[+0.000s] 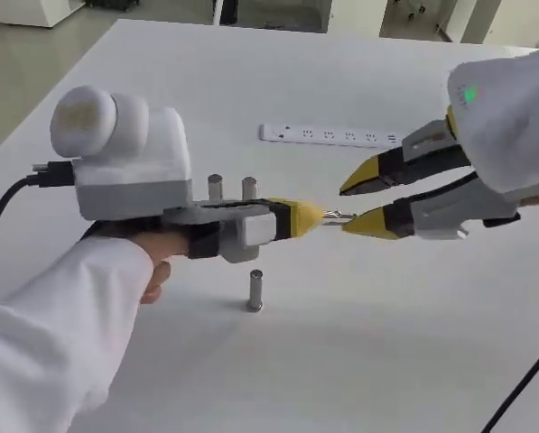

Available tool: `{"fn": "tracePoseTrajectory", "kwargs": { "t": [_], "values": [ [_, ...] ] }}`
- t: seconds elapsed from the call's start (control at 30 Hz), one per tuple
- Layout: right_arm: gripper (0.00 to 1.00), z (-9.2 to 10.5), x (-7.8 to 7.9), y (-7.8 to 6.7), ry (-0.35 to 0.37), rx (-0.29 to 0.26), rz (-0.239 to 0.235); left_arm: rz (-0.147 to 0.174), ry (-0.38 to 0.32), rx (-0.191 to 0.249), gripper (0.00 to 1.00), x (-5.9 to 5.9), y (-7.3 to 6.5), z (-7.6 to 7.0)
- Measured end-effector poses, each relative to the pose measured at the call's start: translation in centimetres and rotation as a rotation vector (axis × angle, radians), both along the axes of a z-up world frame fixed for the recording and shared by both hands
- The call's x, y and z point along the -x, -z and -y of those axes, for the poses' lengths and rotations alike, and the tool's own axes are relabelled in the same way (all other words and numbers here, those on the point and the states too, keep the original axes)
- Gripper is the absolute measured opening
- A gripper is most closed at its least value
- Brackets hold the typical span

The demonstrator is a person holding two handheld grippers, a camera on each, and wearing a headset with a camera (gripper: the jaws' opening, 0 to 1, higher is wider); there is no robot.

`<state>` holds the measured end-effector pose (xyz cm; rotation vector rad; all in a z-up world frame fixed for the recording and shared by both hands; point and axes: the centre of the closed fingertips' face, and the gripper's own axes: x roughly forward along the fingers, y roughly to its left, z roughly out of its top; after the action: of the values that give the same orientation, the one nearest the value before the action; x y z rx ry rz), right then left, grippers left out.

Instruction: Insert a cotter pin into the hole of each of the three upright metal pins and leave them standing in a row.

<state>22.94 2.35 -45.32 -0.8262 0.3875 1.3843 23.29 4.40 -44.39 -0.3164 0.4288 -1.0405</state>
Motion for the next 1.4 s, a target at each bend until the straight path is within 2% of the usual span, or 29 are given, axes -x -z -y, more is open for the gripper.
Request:
{"fn": "tracePoseTrajectory", "kwargs": {
  "t": [0.1,0.13,0.2,0.23,0.3,0.37,0.43,0.5,0.57,0.6,0.7,0.83,1.0,1.3,1.4],
  "values": [
    [0.08,0.2,0.3,0.0,0.014,-0.037,-0.075,0.080,0.040,-0.029,0.00,0.6,-0.3,0.1],
    [0.08,0.3,0.5,0.0,0.018,-0.053,-0.104,0.122,0.058,-0.044,0.00,0.8,-0.3,0.1],
    [0.08,0.2,1.0,-0.1,0.024,-0.076,-0.148,0.181,0.086,-0.065,0.00,1.1,-0.5,0.1],
    [0.08,0.1,1.3,-0.2,0.021,-0.080,-0.154,0.227,0.109,-0.081,0.00,1.3,-0.6,0.1],
    [0.08,0.1,1.7,-0.2,0.019,-0.082,-0.170,0.276,0.141,-0.088,0.00,1.8,-0.8,0.3],
    [0.07,0.0,2.0,-0.2,0.017,-0.088,-0.180,0.279,0.143,-0.083,0.00,2.0,-0.9,0.3],
    [0.08,0.0,2.3,-0.2,0.011,-0.094,-0.184,0.297,0.163,-0.081,0.00,2.2,-1.1,0.3],
    [0.09,-0.1,2.6,-0.3,-0.003,-0.103,-0.197,0.347,0.194,-0.096,0.00,2.5,-1.2,0.4],
    [0.07,-0.2,3.0,-0.4,-0.018,-0.113,-0.205,0.365,0.213,-0.107,0.00,2.8,-1.2,0.4],
    [0.06,-0.3,3.3,-0.5,-0.024,-0.115,-0.206,0.386,0.232,-0.116,0.00,3.0,-1.1,0.5],
    [0.04,-0.5,4.0,-0.6,-0.045,-0.112,-0.212,0.390,0.244,-0.125,0.00,3.2,-1.0,0.5],
    [0.02,-0.7,4.7,-0.5,-0.065,-0.097,-0.205,0.391,0.249,-0.107,0.00,3.4,-1.3,0.6],
    [0.00,-0.5,5.0,-0.1,-0.076,-0.078,-0.209,0.374,0.270,-0.114,0.00,3.8,-0.9,0.8],
    [0.00,-0.8,5.4,0.2,-0.085,-0.068,-0.228,0.376,0.284,-0.094,0.00,4.1,-1.1,1.0],
    [0.00,-0.7,5.6,0.3,-0.094,-0.060,-0.241,0.377,0.306,-0.116,0.00,4.4,-0.7,1.0]
  ]
}}
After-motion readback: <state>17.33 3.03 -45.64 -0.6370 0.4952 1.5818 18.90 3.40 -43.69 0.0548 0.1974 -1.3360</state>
